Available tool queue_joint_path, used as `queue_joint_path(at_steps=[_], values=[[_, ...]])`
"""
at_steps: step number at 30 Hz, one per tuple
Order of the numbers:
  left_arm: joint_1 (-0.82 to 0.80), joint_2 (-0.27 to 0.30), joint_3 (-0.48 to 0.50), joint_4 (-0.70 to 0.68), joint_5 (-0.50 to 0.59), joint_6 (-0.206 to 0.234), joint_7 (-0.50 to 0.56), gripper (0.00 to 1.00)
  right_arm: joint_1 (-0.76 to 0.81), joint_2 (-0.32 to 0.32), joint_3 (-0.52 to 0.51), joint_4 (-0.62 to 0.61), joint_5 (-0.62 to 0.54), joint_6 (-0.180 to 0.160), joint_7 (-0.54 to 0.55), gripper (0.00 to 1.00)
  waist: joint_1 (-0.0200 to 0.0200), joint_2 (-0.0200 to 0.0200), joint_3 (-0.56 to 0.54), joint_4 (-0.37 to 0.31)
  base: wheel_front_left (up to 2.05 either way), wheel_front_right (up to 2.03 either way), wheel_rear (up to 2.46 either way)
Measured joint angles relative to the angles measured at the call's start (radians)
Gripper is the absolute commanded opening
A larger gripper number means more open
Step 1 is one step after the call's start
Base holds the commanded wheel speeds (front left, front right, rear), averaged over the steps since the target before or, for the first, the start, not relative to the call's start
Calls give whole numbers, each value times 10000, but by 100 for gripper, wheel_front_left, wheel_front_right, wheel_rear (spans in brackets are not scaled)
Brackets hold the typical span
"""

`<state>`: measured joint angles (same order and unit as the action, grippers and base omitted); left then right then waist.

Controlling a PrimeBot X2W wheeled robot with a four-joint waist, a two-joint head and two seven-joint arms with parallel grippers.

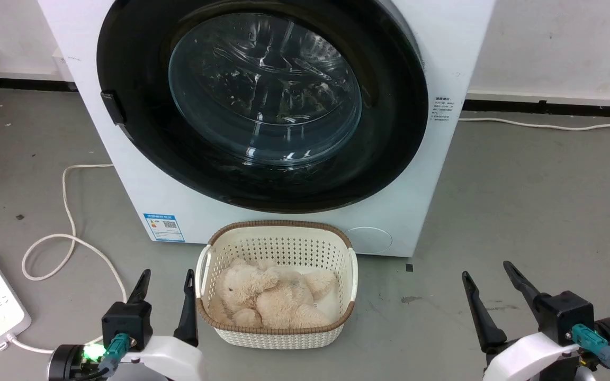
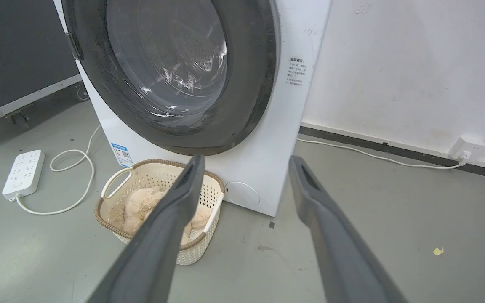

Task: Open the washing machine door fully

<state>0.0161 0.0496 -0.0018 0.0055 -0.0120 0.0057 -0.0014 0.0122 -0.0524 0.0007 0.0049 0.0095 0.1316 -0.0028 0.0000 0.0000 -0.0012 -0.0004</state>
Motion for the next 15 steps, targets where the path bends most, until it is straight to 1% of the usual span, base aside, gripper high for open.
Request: queue_joint_path(at_steps=[15], values=[[1, 0, -186, 25, -173, 56, -307, 100, 12, -8, -29, -140, 6, 0, -293, 100, 0, 0, 154, 33, 0, 0, 0]])
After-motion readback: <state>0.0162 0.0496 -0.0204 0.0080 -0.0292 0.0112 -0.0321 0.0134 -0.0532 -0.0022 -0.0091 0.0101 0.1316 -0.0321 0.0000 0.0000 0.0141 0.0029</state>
